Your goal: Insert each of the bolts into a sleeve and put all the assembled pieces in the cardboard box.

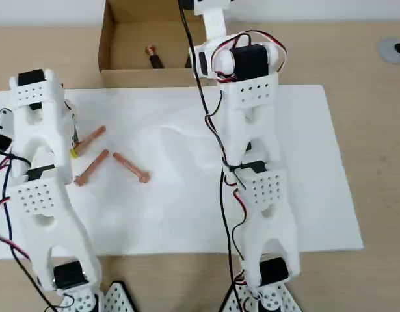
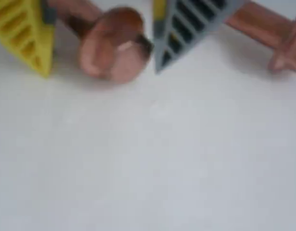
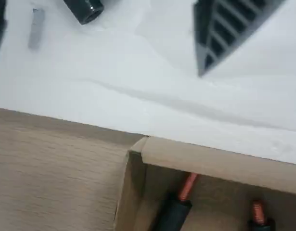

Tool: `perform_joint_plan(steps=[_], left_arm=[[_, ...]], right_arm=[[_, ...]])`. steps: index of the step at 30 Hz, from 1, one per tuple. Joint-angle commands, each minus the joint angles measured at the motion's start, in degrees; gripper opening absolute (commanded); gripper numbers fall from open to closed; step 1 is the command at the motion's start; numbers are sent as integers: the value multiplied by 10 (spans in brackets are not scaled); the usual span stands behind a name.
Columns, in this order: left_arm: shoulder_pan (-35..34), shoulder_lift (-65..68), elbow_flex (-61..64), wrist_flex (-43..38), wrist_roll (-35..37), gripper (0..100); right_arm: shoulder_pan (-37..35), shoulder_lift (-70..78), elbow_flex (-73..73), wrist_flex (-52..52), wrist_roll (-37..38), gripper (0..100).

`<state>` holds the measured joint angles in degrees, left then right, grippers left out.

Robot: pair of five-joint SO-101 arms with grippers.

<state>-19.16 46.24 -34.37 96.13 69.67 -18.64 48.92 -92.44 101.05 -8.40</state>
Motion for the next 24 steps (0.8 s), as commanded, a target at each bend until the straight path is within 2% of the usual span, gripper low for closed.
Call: perform_joint_plan(steps=[1, 4, 10, 12, 17, 20, 24], left_arm=[[-1, 49, -8, -13, -40, 95], [-1, 54, -32, -14, -89, 5], [-4, 49, -73, -8, -89, 4], [-4, 44, -115, 20, -90, 3], [-1, 13, -209, 44, -145, 2], [-1, -29, -236, 44, -171, 2], [4, -80, -245, 44, -244, 2]], right_arm=[[5, -51, -30, 4, 4, 315], [5, -51, -30, 4, 3, 315], [5, -51, -30, 4, 2, 315], [5, -51, -30, 4, 2, 315], [6, -51, -30, 6, 2, 315], [6, -51, -30, 6, 2, 315], [7, -51, -30, 6, 1, 315]])
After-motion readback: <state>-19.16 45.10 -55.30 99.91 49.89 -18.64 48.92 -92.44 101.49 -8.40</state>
